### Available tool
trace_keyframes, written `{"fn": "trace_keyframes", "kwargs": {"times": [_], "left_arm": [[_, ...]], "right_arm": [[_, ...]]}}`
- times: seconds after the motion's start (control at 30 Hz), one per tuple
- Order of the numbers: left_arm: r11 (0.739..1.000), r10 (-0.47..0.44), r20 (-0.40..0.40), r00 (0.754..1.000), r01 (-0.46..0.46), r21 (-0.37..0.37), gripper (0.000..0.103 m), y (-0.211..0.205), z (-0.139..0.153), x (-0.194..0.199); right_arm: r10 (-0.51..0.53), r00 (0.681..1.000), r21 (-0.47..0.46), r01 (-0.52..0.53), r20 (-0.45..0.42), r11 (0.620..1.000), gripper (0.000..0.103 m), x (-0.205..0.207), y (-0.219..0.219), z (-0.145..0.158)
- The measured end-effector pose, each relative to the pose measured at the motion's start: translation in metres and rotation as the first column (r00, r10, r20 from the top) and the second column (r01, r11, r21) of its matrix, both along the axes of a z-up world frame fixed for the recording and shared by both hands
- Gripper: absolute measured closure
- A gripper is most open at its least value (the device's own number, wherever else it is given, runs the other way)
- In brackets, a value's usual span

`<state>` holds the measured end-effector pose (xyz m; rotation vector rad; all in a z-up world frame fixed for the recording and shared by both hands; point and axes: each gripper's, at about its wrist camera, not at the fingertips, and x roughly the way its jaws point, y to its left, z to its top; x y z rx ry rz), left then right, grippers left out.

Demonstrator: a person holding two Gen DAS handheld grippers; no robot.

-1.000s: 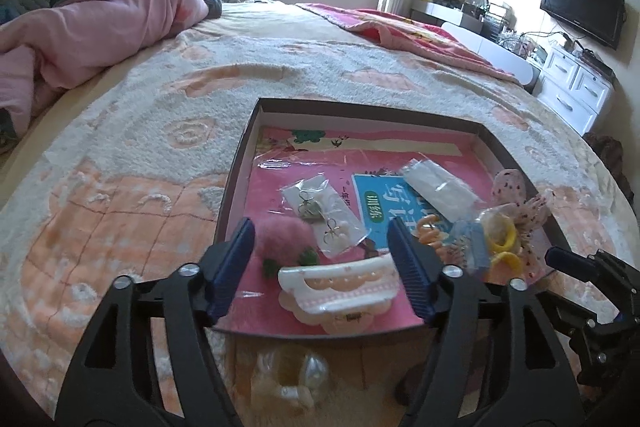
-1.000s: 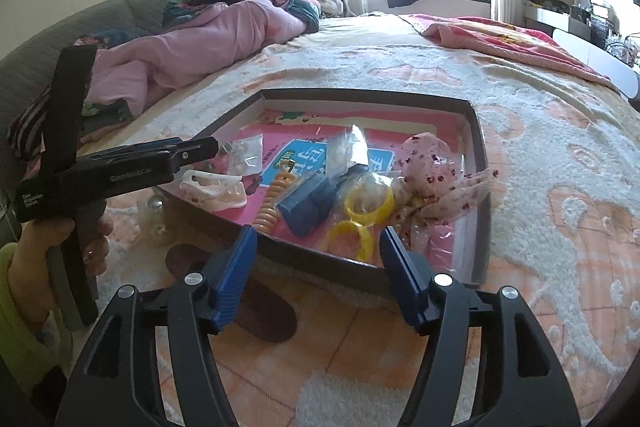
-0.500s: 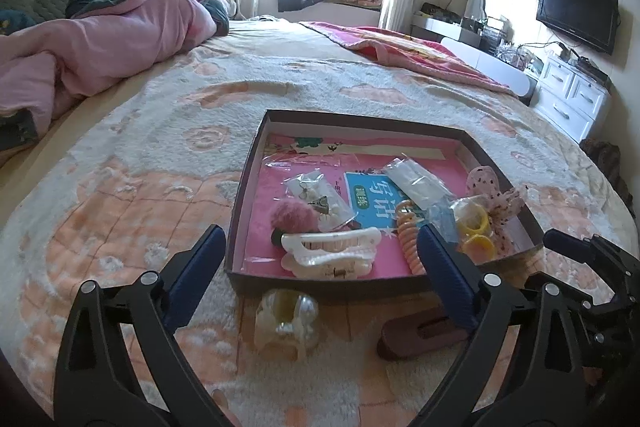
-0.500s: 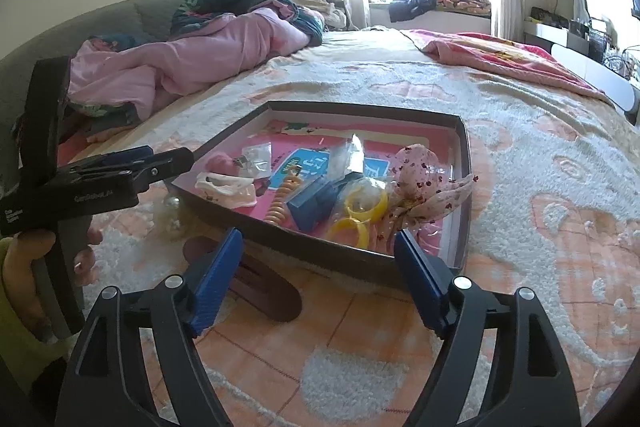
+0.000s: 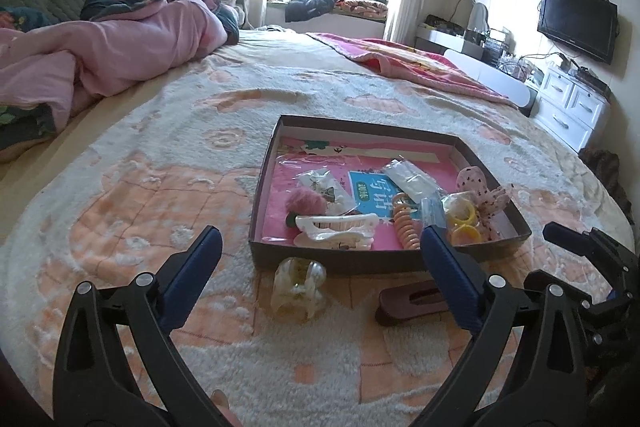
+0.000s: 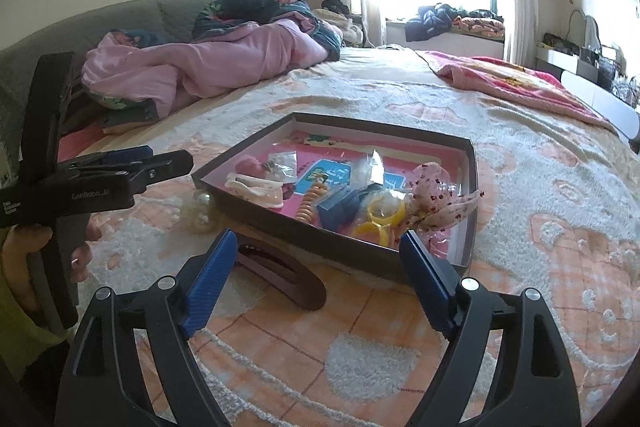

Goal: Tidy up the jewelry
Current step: 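Withdraw both open tools from the box toward the remaining accessories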

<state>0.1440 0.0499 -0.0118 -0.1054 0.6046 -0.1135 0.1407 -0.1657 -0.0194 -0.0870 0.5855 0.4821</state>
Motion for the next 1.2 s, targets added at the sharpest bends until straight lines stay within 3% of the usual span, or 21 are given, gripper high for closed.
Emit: {"fn": "trace_keyframes", "kwargs": {"times": [0.67, 1.2], "left_arm": [[0.997, 0.071, -0.045, 0.996, -0.069, 0.037, 0.012, 0.027, -0.017, -0.040], [0.993, 0.090, -0.119, 0.989, -0.080, 0.087, 0.012, 0.031, -0.045, -0.017]], "right_arm": [[0.091, 0.995, -0.086, -0.087, 0.046, 0.993, 0.022, -0.021, 0.029, -0.002], [0.143, 0.990, -0.213, -0.138, 0.010, 0.967, 0.022, -0.011, 0.064, -0.032]]}}
